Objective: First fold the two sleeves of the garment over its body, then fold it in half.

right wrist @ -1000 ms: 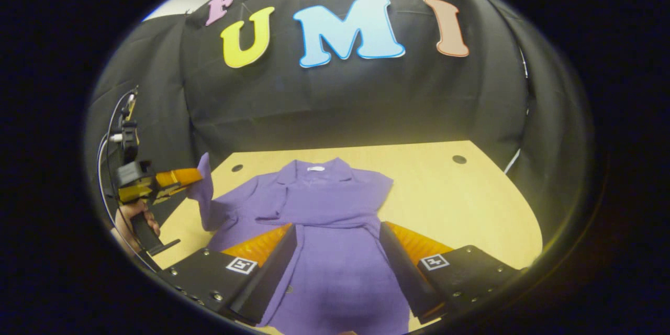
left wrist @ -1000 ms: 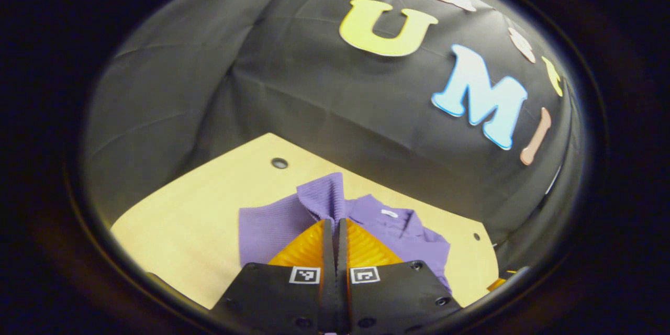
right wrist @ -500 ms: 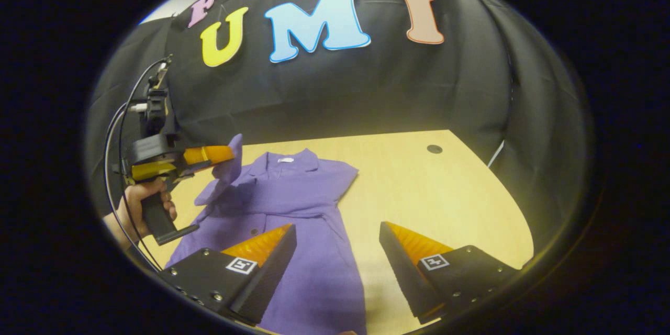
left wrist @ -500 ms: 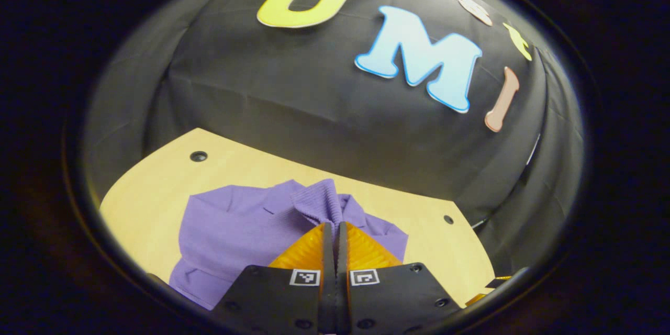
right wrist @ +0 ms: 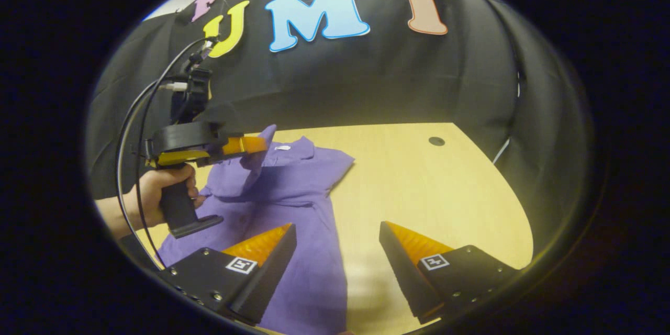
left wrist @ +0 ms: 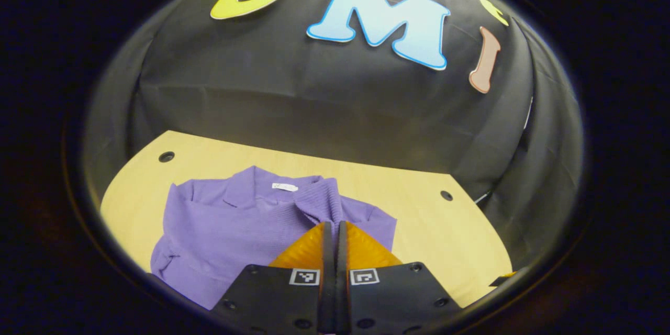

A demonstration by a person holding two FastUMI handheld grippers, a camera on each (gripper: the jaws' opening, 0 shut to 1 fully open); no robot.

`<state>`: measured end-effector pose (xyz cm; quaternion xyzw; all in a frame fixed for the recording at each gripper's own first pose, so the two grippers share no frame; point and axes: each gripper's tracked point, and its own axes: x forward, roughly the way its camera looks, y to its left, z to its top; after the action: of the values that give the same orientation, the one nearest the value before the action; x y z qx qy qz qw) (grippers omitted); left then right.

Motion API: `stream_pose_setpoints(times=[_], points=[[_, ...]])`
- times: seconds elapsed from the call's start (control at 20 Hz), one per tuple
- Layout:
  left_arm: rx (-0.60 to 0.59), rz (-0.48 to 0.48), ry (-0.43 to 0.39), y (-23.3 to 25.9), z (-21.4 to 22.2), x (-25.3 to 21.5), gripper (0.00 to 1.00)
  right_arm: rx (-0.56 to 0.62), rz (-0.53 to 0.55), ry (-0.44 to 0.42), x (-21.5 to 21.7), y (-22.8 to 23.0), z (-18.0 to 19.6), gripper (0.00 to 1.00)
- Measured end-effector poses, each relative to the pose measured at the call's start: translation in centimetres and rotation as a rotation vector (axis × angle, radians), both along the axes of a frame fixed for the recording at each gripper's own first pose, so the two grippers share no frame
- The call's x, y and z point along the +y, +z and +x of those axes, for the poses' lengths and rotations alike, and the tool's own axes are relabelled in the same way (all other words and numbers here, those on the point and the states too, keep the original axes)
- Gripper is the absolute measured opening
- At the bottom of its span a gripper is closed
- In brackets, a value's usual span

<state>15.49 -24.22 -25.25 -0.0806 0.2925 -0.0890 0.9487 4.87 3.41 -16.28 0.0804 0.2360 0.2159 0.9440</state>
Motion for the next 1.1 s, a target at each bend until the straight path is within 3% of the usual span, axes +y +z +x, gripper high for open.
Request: stream_pose_setpoints(times=[0.15, 0.25, 0.35, 0.6, 0.7, 0.75, 0.85, 1.1], points=[[-0.001, -0.006, -0.031, -0.2, -0.1, -0.4, 0.15, 0.025, -0.005, -0.013, -0.1, -1.1, -0.6, 0.97], [-0.003, -0.018, -0.037, 0.3, -0.7, 0.0, 0.37, 0.033, -0.020, -0.025, -0.2, -1.6, -1.0, 0.97], [-0.006, -0.027, -0.046, 1.0, -1.2, 0.5, 0.67, 0.023, -0.027, -0.043, -0.3, -1.5, -1.4, 0.98], [-0.005, 0.002, -0.059, 1.8, -3.7, 3.2, 0.91, 0.032, -0.046, -0.067, 0.3, -2.3, -3.4, 0.97], [0.007, 0.010, -0.070, 1.7, -5.6, 4.4, 0.96, 0.066, -0.044, -0.077, 0.6, -3.2, -4.6, 0.97], [0.017, 0.017, -0.079, 1.6, -6.7, 5.1, 0.92, 0.087, -0.042, -0.082, 0.7, -3.9, -5.3, 0.97], [0.023, 0.046, -0.093, 1.2, -9.1, 6.8, 0.98, 0.124, -0.038, -0.101, 0.8, -5.2, -6.8, 0.97], [0.063, 0.087, -0.120, -0.2, -15.9, 10.9, 0.95, 0.208, -0.048, -0.168, 0.7, -7.8, -9.8, 0.97]])
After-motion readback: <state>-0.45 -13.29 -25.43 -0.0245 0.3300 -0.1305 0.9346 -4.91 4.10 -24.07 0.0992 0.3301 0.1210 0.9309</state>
